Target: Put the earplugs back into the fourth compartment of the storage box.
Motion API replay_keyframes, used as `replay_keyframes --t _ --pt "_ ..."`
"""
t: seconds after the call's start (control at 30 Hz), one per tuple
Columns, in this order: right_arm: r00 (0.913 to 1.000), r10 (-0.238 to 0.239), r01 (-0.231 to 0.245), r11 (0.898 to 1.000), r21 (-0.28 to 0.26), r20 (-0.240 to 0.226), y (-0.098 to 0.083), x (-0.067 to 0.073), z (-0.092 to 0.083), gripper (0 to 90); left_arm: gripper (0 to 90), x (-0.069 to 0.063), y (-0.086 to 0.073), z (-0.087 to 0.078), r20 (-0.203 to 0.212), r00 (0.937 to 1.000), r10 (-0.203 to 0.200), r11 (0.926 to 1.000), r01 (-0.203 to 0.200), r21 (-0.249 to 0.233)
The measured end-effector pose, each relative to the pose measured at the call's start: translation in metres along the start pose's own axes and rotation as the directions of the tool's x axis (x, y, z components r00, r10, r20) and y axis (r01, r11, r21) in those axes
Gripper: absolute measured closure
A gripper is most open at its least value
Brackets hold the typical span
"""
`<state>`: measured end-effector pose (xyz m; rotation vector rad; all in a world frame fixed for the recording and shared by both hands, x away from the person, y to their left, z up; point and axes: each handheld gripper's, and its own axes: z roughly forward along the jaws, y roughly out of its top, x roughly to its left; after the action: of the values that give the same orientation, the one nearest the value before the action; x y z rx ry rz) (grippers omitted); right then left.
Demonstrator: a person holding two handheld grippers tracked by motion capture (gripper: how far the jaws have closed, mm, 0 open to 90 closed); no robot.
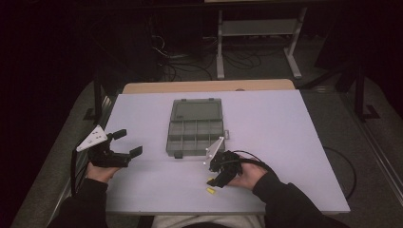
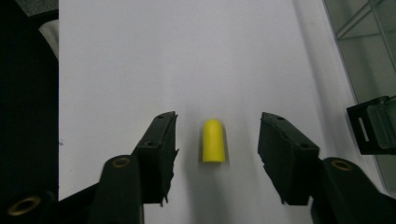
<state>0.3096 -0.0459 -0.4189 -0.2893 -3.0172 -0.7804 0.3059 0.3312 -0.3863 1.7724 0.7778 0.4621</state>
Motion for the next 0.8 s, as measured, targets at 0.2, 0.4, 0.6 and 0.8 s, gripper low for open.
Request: replay_keyframes --t 0.2,0.4,0.6,0.8 --pt "0.9999 -0.008 0.008 1.000 0.017 0.006 0.0008 0.0010 0.0034 57.8 2.2 -0.0001 0.0000 0.0000 0.000 1.0000 -0.001 1.0000 0.001 -0.001" --pt "0.9998 -0.015 0.014 0.999 0.035 0.016 0.0015 0.0019 0.0070 62.7 2.2 -0.0003 0.0000 0.0003 0.000 1.0000 0.001 1.0000 -0.001 -0.001" --pt "0.9991 -0.030 0.028 0.998 0.050 0.031 0.0015 0.0036 0.0082 74.2 2.2 -0.0005 0.0001 0.0006 0.001 1.0000 0.000 1.0000 0.000 -0.001" --pt "0.9996 -0.017 0.016 0.999 0.048 0.021 0.0013 0.0026 0.0075 78.6 2.2 -0.0004 0.0001 0.0004 0.001 1.0000 0.001 1.0000 -0.001 -0.001"
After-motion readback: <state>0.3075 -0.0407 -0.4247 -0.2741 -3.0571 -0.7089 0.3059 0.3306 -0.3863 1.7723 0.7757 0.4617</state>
